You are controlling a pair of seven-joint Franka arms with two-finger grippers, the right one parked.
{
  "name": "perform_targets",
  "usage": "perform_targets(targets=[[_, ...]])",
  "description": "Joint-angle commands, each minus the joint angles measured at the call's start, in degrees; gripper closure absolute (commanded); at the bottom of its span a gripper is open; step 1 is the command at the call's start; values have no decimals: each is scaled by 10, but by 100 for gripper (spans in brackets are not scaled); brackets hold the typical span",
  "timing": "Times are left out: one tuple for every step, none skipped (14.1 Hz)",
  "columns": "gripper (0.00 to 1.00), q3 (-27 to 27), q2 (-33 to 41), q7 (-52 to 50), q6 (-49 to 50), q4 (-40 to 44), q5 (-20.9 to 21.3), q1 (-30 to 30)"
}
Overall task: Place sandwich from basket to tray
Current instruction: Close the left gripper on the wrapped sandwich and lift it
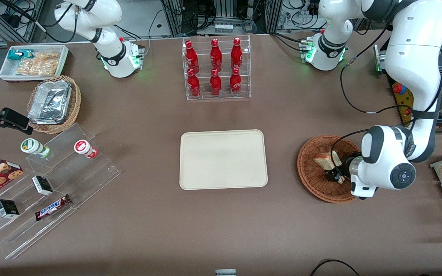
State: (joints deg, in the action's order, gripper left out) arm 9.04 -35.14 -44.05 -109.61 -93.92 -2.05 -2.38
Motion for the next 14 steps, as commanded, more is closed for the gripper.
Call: perform_targets(targets=[[0,1,17,-23,-36,-40,-9,1],[3,1,17,-24,-38,-41,-9,1],[17,2,16,-28,-39,-41,-9,1],[40,3,14,-38,-39,-41,-9,2],[58,3,15,-38,-39,-40,-9,2],[73,4,16,-38,-39,-40,-9,2],[83,5,17,-38,-39,-38,-9,2],[86,5,18,-35,-39,-37,-8,2],[88,6,20,-28,-39,-35,-7,3],[89,6,25,-21,-35,-22,-7,11],[91,6,28,-11,-35,-14,-5,22],[91,6,34,5,-33,0,-4,31],[91,6,36,16,-32,19,-4,48],[91,6,34,24,-32,44,-4,78]])
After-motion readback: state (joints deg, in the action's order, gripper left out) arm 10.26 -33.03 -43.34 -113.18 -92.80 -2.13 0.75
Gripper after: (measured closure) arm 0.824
